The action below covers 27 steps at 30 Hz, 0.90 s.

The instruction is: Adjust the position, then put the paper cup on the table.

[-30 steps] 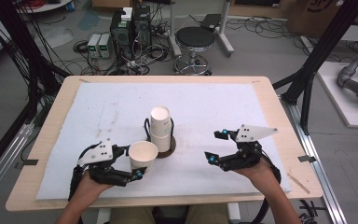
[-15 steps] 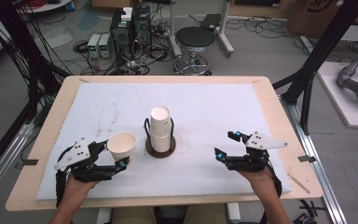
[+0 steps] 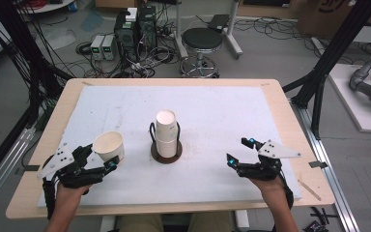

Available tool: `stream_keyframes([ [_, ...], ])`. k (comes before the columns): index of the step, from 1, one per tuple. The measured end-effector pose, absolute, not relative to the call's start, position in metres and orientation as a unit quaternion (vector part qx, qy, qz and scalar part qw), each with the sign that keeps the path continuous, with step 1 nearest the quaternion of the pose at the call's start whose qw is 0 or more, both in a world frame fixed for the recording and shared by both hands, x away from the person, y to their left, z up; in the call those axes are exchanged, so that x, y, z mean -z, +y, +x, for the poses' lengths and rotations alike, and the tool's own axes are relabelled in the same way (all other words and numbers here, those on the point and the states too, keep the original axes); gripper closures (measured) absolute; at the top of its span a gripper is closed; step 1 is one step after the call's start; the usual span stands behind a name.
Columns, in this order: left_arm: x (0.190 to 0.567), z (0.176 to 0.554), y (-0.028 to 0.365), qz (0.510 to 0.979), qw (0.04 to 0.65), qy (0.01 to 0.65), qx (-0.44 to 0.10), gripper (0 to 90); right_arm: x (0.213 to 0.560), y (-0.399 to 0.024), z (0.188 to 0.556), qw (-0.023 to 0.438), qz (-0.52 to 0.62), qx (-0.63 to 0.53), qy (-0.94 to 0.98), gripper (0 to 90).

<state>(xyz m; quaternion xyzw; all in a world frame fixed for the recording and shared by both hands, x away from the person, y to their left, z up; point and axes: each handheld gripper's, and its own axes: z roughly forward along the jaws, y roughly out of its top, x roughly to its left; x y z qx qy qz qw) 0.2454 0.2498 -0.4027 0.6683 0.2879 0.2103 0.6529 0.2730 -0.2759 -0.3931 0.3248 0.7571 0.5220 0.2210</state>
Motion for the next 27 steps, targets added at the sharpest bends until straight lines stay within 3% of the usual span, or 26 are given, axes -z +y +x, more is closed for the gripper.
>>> stream_keyframes([
  [16, 0.405, 0.247, 0.258, 0.657, 0.654, 0.300, -0.225, 30.4, 0.393, -0.275, 0.270, 0.225, 0.321, -0.521, 0.758, 20.5],
  [27, 0.409, 0.270, 0.267, 0.647, 0.655, 0.302, -0.246, 30.6, 0.393, -0.278, 0.270, 0.226, 0.317, -0.522, 0.759, 20.5],
])
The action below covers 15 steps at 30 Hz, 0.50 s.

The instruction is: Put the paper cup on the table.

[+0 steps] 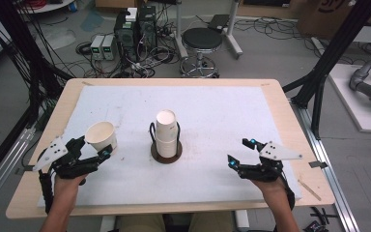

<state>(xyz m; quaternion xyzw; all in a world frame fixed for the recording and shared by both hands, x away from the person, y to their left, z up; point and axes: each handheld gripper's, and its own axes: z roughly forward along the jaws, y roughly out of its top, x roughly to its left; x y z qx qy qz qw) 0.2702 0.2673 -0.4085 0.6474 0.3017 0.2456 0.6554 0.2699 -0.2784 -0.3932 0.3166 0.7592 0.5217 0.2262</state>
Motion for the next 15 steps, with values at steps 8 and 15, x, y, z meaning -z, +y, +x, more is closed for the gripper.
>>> stream_keyframes([
  [8, 0.414, 0.294, 0.267, 0.634, 0.656, 0.325, -0.250, 30.7, 0.392, -0.278, 0.271, 0.230, 0.311, -0.516, 0.764, 20.5],
  [15, 0.422, 0.309, 0.270, 0.628, 0.651, 0.345, -0.250, 30.8, 0.398, -0.279, 0.275, 0.222, 0.317, -0.514, 0.765, 20.5],
])
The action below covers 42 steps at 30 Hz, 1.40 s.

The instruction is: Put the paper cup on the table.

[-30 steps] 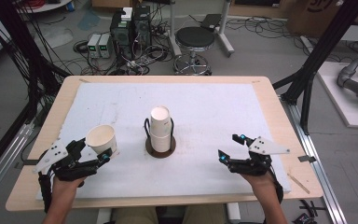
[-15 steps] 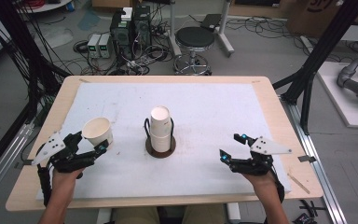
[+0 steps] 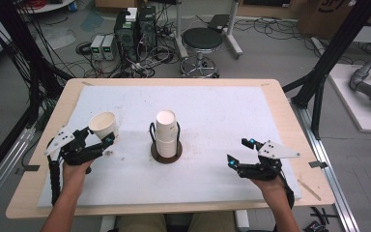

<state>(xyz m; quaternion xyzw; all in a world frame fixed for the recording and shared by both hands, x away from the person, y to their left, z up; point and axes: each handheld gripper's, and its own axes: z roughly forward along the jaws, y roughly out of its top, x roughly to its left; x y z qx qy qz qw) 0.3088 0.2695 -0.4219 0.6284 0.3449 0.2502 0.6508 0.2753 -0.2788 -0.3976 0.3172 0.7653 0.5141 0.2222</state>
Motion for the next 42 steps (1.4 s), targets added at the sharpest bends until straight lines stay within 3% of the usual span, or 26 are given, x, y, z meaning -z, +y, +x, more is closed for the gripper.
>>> stream_keyframes([
  [7, 0.430, 0.314, 0.259, 0.658, 0.624, 0.348, -0.238, 31.3, 0.397, -0.279, 0.273, 0.223, 0.316, -0.515, 0.765, 20.5],
  [23, 0.451, 0.330, 0.239, 0.750, 0.496, 0.377, -0.222, 32.1, 0.396, -0.280, 0.271, 0.223, 0.317, -0.514, 0.765, 20.6],
  [42, 0.451, 0.309, 0.240, 0.767, 0.450, 0.397, -0.227, 30.7, 0.395, -0.276, 0.270, 0.216, 0.311, -0.512, 0.771, 20.8],
])
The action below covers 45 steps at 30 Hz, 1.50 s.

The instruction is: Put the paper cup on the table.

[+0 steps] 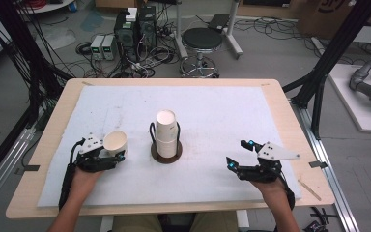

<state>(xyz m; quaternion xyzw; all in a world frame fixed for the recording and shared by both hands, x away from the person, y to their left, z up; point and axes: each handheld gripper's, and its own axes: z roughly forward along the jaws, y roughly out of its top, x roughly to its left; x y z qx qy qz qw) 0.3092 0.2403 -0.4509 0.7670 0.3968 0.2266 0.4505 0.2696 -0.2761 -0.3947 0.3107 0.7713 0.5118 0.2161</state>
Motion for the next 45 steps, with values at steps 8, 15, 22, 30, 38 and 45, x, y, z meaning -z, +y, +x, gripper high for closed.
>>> stream_keyframes([
  [8, 0.440, 0.299, 0.244, 0.746, 0.486, 0.396, -0.226, 16.4, 0.395, -0.278, 0.270, 0.217, 0.312, -0.509, 0.772, 20.8],
  [15, 0.424, 0.277, 0.259, 0.707, 0.543, 0.384, -0.242, 16.0, 0.395, -0.281, 0.269, 0.222, 0.318, -0.506, 0.770, 20.8],
  [22, 0.410, 0.263, 0.265, 0.665, 0.589, 0.375, -0.267, 15.9, 0.399, -0.287, 0.270, 0.220, 0.333, -0.498, 0.769, 20.8],
  [30, 0.403, 0.260, 0.262, 0.649, 0.626, 0.348, -0.258, 15.8, 0.401, -0.291, 0.270, 0.213, 0.341, -0.494, 0.771, 20.8],
  [38, 0.403, 0.255, 0.263, 0.652, 0.629, 0.339, -0.253, 15.8, 0.397, -0.293, 0.263, 0.222, 0.339, -0.491, 0.771, 20.8],
  [45, 0.404, 0.252, 0.267, 0.650, 0.630, 0.341, -0.252, 16.0, 0.395, -0.293, 0.258, 0.223, 0.348, -0.486, 0.770, 20.8],
])
